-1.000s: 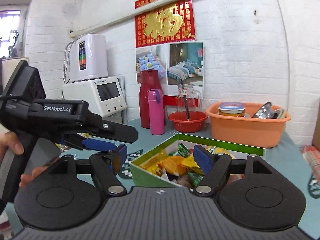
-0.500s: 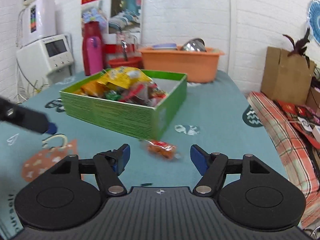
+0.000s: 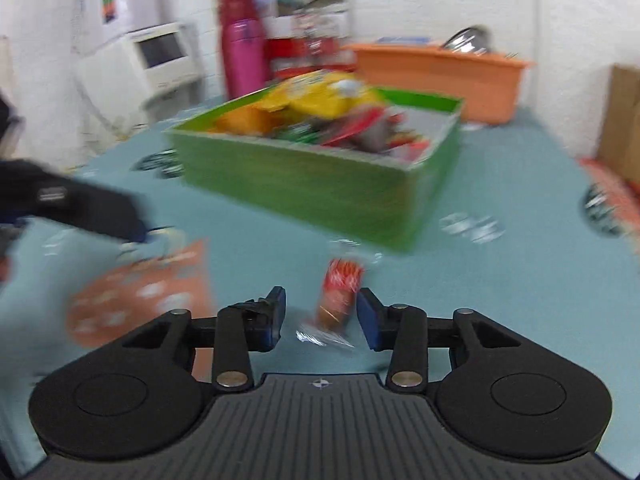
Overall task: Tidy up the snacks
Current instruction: 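Grasp the small clear bag of orange snacks with the left gripper, then carry the clear orange-snack bag into the box and open the left gripper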
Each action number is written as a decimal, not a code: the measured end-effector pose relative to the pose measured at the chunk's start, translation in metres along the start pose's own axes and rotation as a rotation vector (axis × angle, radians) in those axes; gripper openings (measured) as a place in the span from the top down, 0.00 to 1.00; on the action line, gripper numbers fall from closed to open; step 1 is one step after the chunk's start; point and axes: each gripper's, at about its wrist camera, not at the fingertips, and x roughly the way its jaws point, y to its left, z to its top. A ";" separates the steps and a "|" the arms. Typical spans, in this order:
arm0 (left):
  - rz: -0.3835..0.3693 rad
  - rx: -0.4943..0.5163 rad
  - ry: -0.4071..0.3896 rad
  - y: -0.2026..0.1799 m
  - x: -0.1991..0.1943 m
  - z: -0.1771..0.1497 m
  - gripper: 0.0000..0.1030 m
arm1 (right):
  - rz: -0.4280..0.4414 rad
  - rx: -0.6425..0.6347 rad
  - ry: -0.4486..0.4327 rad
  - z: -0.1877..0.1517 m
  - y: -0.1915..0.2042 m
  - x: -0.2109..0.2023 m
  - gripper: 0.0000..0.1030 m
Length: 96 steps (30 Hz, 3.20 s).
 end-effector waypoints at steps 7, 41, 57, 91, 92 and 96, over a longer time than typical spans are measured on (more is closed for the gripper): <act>0.003 -0.026 0.021 0.011 -0.001 -0.005 0.00 | -0.045 -0.084 -0.081 -0.011 0.037 -0.020 0.30; -0.152 0.068 0.172 -0.011 0.055 -0.001 0.03 | -0.095 0.086 -0.065 -0.020 0.011 -0.016 0.01; -0.125 0.100 0.171 -0.015 0.052 -0.008 0.60 | -0.128 0.037 -0.073 -0.019 0.028 -0.006 0.00; -0.110 0.154 -0.124 -0.032 0.100 0.159 0.33 | -0.174 -0.029 -0.408 0.109 -0.053 0.036 0.09; -0.099 0.149 -0.134 -0.029 0.102 0.159 0.00 | -0.182 -0.018 -0.385 0.108 -0.058 0.043 0.06; -0.056 0.143 -0.203 -0.021 0.095 0.153 0.00 | -0.183 0.005 -0.339 0.095 -0.065 0.052 0.00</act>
